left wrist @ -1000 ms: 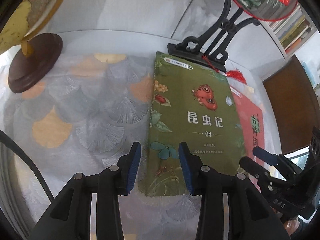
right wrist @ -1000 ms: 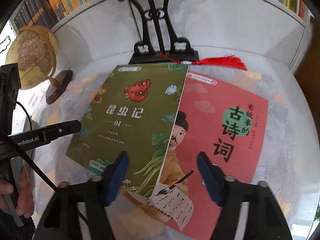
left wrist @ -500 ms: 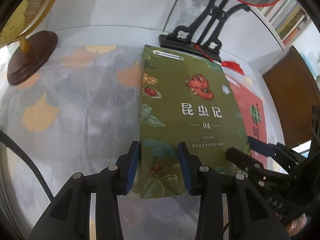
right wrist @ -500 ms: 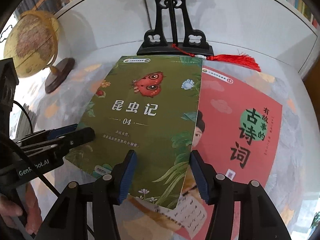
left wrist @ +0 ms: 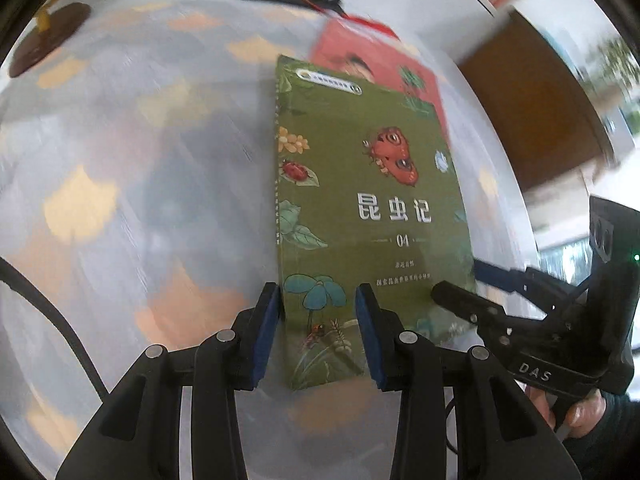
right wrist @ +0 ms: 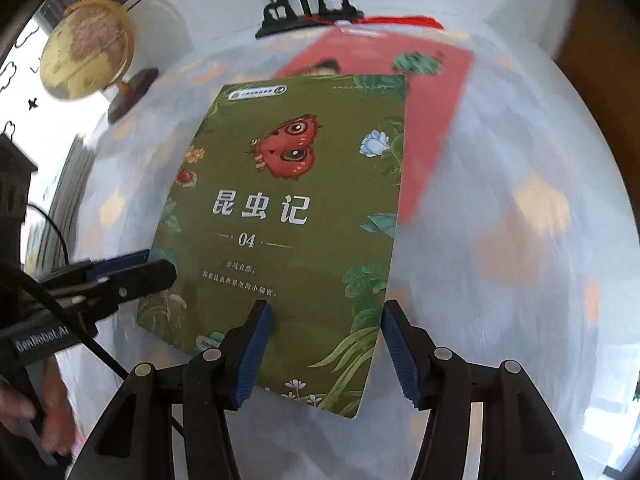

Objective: Organize books

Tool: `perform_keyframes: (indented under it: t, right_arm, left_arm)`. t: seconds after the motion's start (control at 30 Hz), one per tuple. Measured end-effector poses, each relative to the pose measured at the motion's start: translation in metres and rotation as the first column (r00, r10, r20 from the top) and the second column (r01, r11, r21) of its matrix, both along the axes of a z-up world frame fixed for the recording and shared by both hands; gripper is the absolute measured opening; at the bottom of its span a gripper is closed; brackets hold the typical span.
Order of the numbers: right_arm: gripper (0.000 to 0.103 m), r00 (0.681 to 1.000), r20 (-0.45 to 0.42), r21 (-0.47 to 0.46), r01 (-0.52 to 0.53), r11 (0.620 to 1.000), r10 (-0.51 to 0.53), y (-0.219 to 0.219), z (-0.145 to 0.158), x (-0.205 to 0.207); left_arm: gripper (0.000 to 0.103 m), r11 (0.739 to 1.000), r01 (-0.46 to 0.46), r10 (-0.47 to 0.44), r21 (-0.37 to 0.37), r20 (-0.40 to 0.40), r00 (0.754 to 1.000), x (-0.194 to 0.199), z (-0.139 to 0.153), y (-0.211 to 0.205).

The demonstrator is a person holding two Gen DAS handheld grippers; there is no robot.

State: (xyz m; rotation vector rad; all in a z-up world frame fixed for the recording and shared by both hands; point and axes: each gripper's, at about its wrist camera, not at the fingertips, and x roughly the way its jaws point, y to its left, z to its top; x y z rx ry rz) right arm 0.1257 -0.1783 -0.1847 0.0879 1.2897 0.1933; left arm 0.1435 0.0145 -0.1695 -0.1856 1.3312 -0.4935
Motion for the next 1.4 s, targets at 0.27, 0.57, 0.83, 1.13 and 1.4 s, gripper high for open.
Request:
perform_keyframes:
  t: [0.27,0.57,0.83,1.13,1.4]
  right_arm:
    - [0.056,0.995,-0.008,0.026,0.097,0.995,-0.097,-0.029,0.001,-0.023]
    - [0.06,0.994,0.0,0.012,0.108,0.994,-0.108,-0.023,-0.002,-0.026]
    - [0.075,0.994,0.016,0.105,0.108,0.989,-0.11,-0.033,-0.003,-0.031]
    - [0.078,0.986,-0.015,0.28,0.162,0.946,-0.165,-0.059,-0.002,-0.038]
    - [0.078,0.985,-0.054,0.367,0.172,0.914,-0.164,-0.076,-0.004,-0.036]
  left_arm:
    - [0.037,0.994,-0.096,0.096,0.047,0.003,0.995,-0.013,0.0,-0.007]
    - [0.037,0.994,-0.078,0.077,0.079,0.022,0.997,-0.012,0.002,-0.022]
    - [0.037,0.954,-0.106,0.115,-0.281,0.016,0.993,-0.017,0.037,-0.003]
    - [0.037,0.988,-0.056,0.061,-0.143,0.033,0.998,-0.009,0.02,-0.036]
    - [0.027,0.923,-0.163,0.134,-0.348,-0.107,0.985,0.0,0.009,-0.032]
